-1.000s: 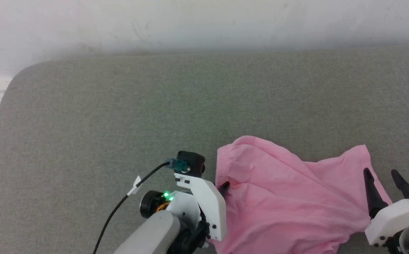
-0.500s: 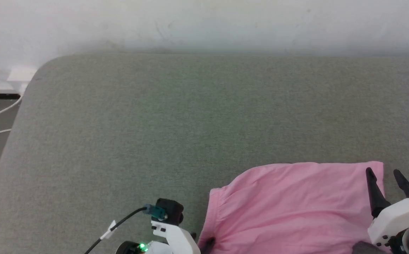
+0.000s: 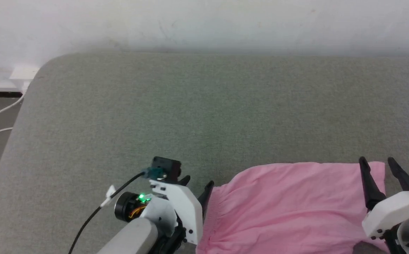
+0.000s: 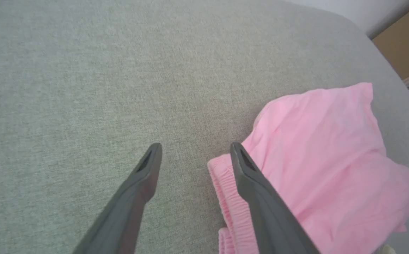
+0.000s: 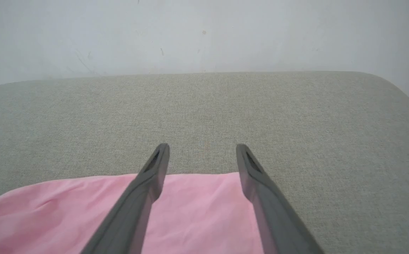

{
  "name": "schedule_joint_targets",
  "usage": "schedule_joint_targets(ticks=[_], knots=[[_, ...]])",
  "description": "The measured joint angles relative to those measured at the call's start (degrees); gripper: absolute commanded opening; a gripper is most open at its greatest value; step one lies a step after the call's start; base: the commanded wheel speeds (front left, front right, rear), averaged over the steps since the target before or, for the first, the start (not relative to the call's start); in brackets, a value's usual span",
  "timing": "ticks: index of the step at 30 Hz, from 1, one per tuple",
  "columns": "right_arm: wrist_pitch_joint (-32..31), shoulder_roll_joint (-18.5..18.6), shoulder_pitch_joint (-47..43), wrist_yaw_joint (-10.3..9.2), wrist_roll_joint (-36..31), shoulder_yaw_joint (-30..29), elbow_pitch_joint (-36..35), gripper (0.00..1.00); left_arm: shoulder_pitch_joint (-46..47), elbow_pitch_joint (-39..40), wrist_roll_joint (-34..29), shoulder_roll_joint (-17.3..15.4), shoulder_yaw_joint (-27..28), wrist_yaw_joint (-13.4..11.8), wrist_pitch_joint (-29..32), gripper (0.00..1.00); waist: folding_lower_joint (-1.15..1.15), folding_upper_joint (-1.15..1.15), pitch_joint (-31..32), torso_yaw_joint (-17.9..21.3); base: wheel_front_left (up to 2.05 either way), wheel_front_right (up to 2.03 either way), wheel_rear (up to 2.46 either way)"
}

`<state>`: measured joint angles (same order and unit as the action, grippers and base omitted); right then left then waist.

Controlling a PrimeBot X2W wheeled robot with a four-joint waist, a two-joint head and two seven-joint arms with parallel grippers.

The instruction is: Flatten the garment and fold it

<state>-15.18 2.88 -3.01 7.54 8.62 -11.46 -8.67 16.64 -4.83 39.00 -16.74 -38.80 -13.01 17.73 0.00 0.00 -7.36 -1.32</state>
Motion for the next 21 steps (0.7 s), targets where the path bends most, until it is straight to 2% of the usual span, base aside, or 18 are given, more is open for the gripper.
schedule_joint_targets(ticks=[5,12,21], knots=[[-0.21,-0.01,0.2,0.0,0.01,1.11,-0.52,1.0,4.04,-8.72,-1.53,1.08,-3.16,2.13,2.37,1.0,0.0,0.0,-0.79,1.7,0.0,0.0,0.0],[-0.25,-0.01,0.3,0.0,0.13,1.22,-0.54,1.0,5.31,-12.87,-0.77,2.78,-5.12,5.37,4.38,1.0,0.0,0.0,-1.84,3.88,0.0,0.0,0.0],[-0.32,-0.01,0.3,0.0,0.55,1.37,-0.51,1.0,5.84,-13.86,-0.79,2.98,-6.48,5.69,4.94,1.0,-0.01,0.0,-1.68,4.01,0.0,0.0,0.0]])
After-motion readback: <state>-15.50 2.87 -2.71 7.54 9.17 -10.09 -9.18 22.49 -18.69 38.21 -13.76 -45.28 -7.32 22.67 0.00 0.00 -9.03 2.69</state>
